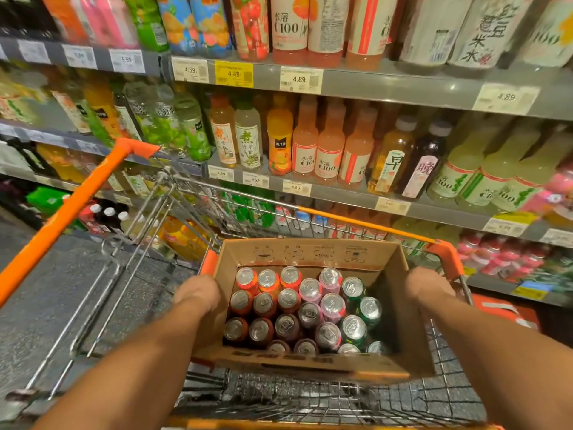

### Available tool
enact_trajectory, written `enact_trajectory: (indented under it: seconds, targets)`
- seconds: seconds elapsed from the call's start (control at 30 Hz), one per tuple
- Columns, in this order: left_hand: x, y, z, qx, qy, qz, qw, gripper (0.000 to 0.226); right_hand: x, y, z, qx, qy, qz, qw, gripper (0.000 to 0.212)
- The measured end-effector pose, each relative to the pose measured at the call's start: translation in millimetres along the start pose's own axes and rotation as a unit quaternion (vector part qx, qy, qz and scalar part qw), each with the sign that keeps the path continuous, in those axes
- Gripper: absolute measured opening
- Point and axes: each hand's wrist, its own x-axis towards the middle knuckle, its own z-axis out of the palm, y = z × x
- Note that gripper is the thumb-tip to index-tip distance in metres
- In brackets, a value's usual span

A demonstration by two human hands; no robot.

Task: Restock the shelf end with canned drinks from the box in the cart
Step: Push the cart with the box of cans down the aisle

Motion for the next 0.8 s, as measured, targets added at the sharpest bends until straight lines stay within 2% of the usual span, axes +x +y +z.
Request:
enact_trajectory:
  seconds: [0.1, 0.27, 0.43, 0.67, 0.73, 0.8]
  targets:
    - [-11.2, 2.4, -18.2, -0.004, 0.005, 0.01, 1.0, 0.033, -12.6, -8.4, -13.1, -0.017, 0.008, -0.02, 1.0, 0.019]
    - [-37.4, 19.3, -78.2, -0.006, 0.047, 0.093, 0.995, 0.024, -59.1, -29.7, -48.0, -0.047, 0.034, -0.042, 0.997, 0.026]
    - [-90.9, 31.9, -137.9, 0.008, 0.071, 0.168, 0.983, 0.009, -124.6, -30.2, -83.5, -0.014, 0.067, -0.022, 0.997, 0.018]
    - [-186.4, 43.1, -190.0, -0.029, 0.112, 0.223, 0.968, 0.019, -212.9, -1.1, -145.1, 0.023, 0.141, -0.003, 0.99, 0.005]
    - [-214.0, 45.7, -193.1, -0.018, 0.129, 0.229, 0.965, 0.024, -232.0, 13.6, -154.4, 0.017, 0.162, -0.015, 0.987, 0.013]
    - [-240.3, 48.3, -189.0, -0.012, 0.139, 0.236, 0.962, 0.02, -246.8, 31.3, -158.6, 0.007, 0.181, -0.035, 0.983, 0.017]
